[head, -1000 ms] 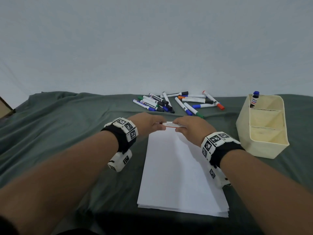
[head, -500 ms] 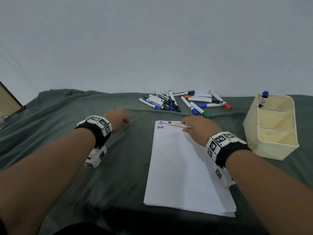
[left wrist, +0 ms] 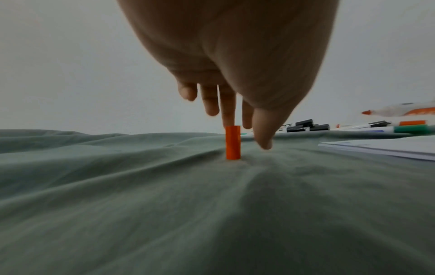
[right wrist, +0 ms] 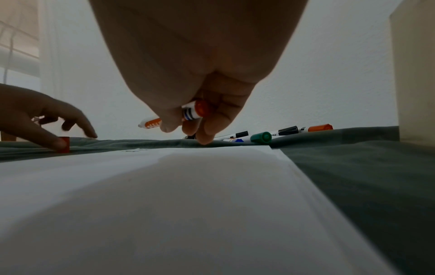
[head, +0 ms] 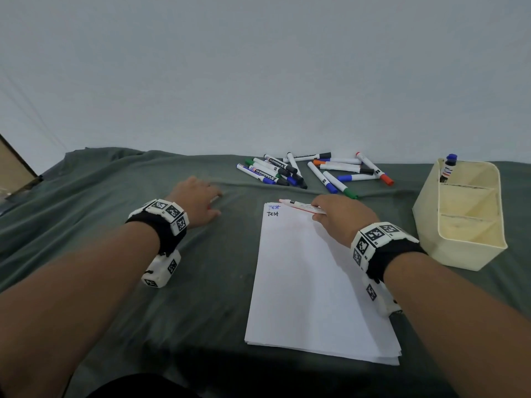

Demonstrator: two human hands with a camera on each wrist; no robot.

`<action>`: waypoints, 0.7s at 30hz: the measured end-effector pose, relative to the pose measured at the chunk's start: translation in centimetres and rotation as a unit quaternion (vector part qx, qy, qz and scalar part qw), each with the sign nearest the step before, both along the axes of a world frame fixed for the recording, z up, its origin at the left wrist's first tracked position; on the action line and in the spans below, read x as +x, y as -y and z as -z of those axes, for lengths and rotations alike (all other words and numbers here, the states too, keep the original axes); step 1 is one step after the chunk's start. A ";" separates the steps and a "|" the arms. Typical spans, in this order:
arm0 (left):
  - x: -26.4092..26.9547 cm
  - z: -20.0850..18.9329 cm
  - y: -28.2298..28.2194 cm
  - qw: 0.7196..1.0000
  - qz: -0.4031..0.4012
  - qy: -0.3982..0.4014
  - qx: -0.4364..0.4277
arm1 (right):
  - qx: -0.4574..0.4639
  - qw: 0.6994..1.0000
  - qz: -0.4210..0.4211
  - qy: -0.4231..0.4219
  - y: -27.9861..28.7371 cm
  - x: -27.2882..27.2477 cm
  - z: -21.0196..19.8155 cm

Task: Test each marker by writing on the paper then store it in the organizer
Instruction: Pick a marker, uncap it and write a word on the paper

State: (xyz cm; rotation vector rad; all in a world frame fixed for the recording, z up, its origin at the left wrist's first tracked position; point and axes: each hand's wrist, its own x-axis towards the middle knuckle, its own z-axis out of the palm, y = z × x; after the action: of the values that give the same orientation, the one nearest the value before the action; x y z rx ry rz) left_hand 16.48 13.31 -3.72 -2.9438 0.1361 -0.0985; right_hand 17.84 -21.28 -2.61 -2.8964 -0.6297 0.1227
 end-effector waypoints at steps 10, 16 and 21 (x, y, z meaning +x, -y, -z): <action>-3.3 1.9 9.2 0.965 0.048 -0.245 -0.083 | 0.034 0.999 0.009 0.023 0.4 0.2 0.3; -3.5 2.5 9.3 0.961 0.037 -0.259 -0.085 | 0.123 0.992 -0.018 0.034 1.2 0.3 0.2; -3.5 2.6 9.4 0.957 0.034 -0.272 -0.098 | 0.381 0.923 0.050 0.010 0.9 0.7 -0.8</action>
State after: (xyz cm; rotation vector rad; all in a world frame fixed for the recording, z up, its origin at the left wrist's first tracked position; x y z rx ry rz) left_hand 13.02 3.89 -6.28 -3.0778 0.3197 0.7337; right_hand 18.51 -22.16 -1.83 -2.1647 -0.4027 -0.1403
